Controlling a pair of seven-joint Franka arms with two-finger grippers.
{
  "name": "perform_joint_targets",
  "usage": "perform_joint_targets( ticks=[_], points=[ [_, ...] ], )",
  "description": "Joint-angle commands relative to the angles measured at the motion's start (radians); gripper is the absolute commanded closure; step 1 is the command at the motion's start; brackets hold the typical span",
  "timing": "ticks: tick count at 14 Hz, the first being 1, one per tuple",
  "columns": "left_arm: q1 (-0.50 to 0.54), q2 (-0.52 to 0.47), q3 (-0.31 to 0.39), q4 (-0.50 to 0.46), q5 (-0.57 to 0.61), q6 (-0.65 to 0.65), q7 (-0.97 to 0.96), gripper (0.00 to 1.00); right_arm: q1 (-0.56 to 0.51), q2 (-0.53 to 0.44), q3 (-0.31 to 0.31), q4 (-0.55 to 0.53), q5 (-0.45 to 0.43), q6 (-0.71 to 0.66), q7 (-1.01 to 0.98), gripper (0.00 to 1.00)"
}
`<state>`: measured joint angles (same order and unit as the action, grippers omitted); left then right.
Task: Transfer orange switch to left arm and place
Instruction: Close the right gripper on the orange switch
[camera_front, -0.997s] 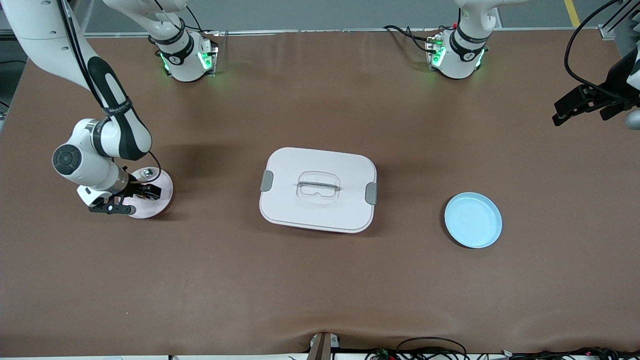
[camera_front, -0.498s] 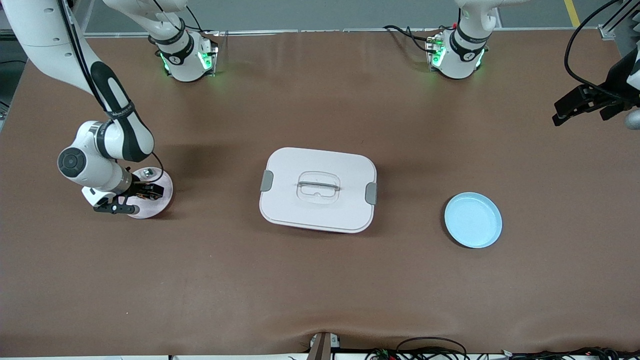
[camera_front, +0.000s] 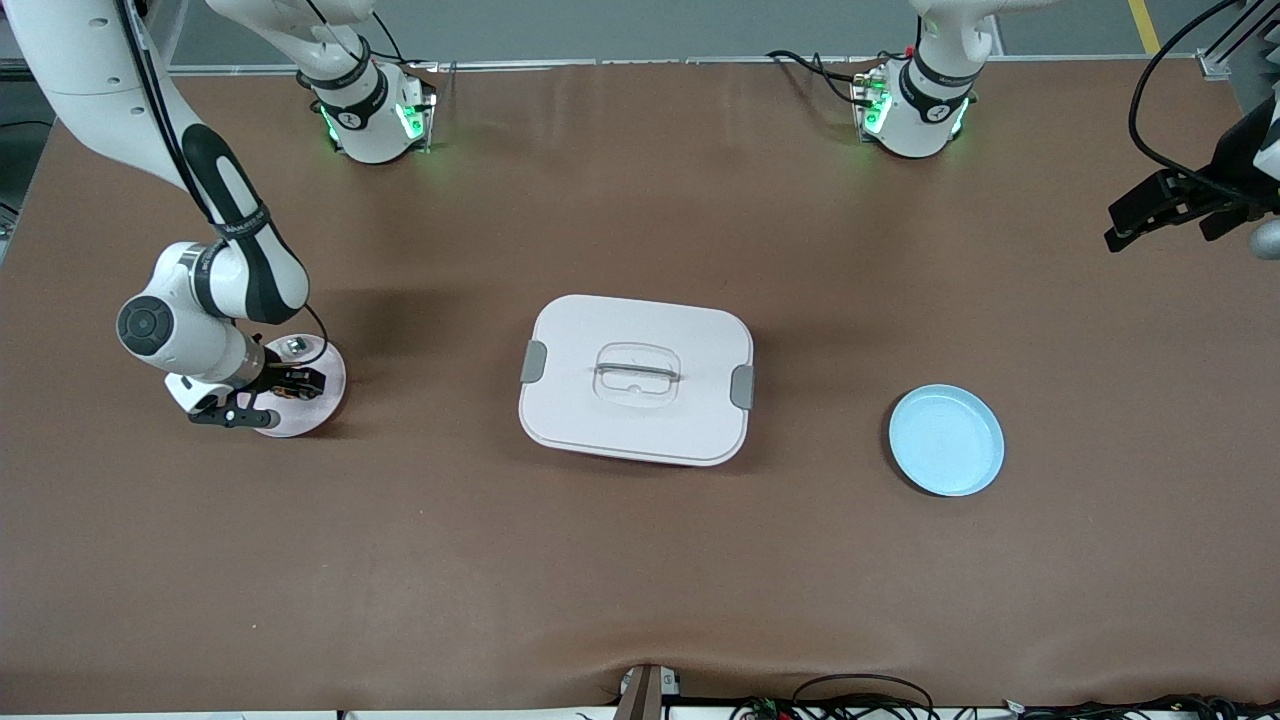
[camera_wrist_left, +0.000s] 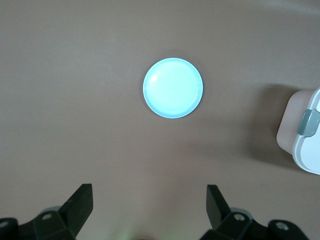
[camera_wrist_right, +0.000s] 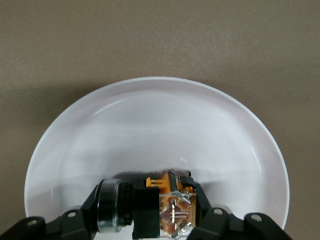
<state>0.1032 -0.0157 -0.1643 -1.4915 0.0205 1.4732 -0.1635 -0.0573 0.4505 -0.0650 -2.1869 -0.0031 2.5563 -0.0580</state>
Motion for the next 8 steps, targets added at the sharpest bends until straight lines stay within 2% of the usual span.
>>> perform_joint_targets(
  ticks=[1, 5, 8],
  points=[
    [-0.004, 0.008, 0.0, 0.019, 0.018, -0.02, 0.002, 0.0, -0.016, -0.003, 0.013, -0.001, -0.003, -0.007, 0.004, 0.67],
    [-0.007, 0.008, 0.0, 0.019, 0.018, -0.02, 0.001, 0.0, -0.015, -0.015, 0.011, 0.001, -0.003, -0.025, 0.004, 0.67],
    [-0.007, 0.008, 0.0, 0.019, 0.018, -0.02, 0.001, 0.0, -0.01, -0.073, 0.013, 0.01, -0.003, -0.115, 0.003, 0.67]
  ],
)
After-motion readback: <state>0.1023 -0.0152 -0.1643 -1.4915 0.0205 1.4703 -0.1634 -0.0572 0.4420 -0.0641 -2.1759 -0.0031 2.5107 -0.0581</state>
